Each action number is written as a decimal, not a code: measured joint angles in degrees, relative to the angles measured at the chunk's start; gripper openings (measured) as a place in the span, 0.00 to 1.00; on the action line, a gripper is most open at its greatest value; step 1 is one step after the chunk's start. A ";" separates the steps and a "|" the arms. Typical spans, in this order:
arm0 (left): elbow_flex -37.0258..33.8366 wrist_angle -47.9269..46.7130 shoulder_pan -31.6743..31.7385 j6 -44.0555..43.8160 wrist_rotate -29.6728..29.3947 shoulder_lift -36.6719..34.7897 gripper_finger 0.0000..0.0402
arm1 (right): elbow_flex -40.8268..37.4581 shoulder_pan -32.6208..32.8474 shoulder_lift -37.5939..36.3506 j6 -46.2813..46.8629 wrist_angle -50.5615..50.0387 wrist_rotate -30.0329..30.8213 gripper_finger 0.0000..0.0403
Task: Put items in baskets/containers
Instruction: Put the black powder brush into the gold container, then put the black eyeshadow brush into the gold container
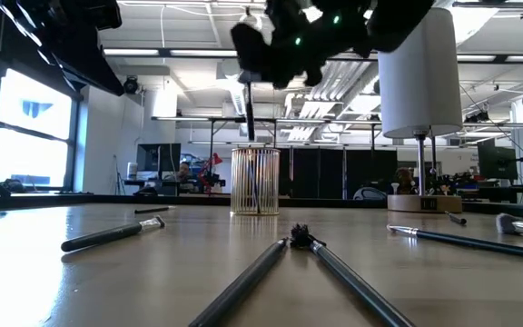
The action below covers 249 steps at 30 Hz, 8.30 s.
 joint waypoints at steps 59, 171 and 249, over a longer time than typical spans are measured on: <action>6.49 -19.68 -11.82 -86.94 17.80 31.87 0.33 | -28.57 14.59 -45.81 48.43 -58.50 -17.83 0.15; 24.13 41.66 24.39 15.49 7.60 48.54 0.15 | -28.59 16.00 -45.64 50.21 -38.19 -9.87 0.01; 5.68 -9.00 24.35 13.46 14.71 -3.80 0.00 | -21.27 -8.75 -12.51 100.39 -83.09 -23.98 0.31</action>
